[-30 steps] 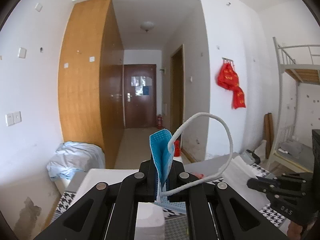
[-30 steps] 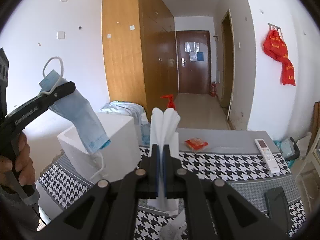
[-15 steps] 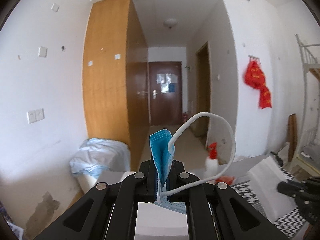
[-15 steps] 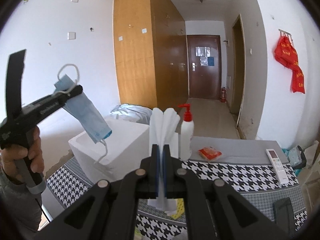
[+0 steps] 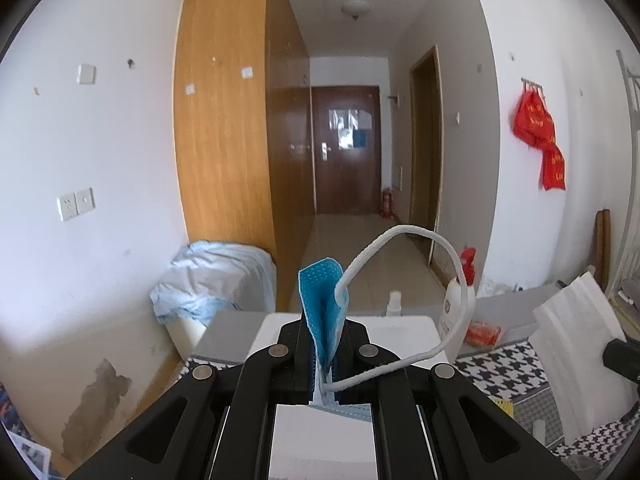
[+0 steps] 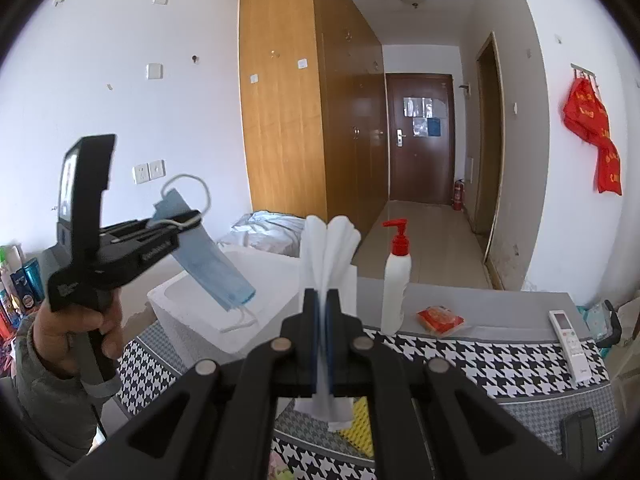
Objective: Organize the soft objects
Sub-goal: 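Carry the blue mask over the white foam box with the left gripper while the right carries the tissue, then open the left gripper to drop the blue mask into the foam box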
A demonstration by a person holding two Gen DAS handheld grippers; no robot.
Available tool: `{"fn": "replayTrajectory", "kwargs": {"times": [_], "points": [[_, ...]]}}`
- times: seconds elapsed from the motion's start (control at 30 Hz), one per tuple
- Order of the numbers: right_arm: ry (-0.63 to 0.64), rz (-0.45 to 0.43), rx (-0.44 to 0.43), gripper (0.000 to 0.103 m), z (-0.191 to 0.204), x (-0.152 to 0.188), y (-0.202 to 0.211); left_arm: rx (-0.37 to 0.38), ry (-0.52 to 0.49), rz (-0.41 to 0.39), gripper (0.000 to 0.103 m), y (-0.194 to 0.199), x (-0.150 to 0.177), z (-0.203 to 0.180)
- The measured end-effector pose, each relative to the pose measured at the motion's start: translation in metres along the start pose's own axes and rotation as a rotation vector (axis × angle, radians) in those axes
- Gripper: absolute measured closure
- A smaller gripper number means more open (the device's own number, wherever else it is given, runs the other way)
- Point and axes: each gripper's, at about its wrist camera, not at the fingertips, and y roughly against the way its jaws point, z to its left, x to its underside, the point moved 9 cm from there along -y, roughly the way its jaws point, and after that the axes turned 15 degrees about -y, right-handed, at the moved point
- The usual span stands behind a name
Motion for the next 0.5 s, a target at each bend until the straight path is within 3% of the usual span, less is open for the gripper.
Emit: {"fn": "replayTrajectory", "kwargs": {"times": [0.2,0.3,0.37,0.47,0.5], "points": [[0.004,0.019,0.014,0.098,0.002,0.001,-0.012,0.027,0.018,0.071,0.097,-0.021,0.017,0.001],[0.005,0.027,0.021,0.098,0.003,0.001,-0.018,0.058,0.013,0.107,0.085,-0.03,0.024,-0.003],[0.003,0.03,0.023,0.098,0.004,0.001,-0.021,0.07,0.018,0.116,0.049,-0.032,0.027,-0.004],[0.008,0.032,0.025,0.098,0.008,-0.001,-0.023,0.062,0.018,0.096,0.016,-0.027,0.028,-0.003],[0.011,0.032,0.026,0.098,0.009,-0.001,-0.023,0.046,0.015,0.086,0.011,-0.024,0.027,-0.001]]}}
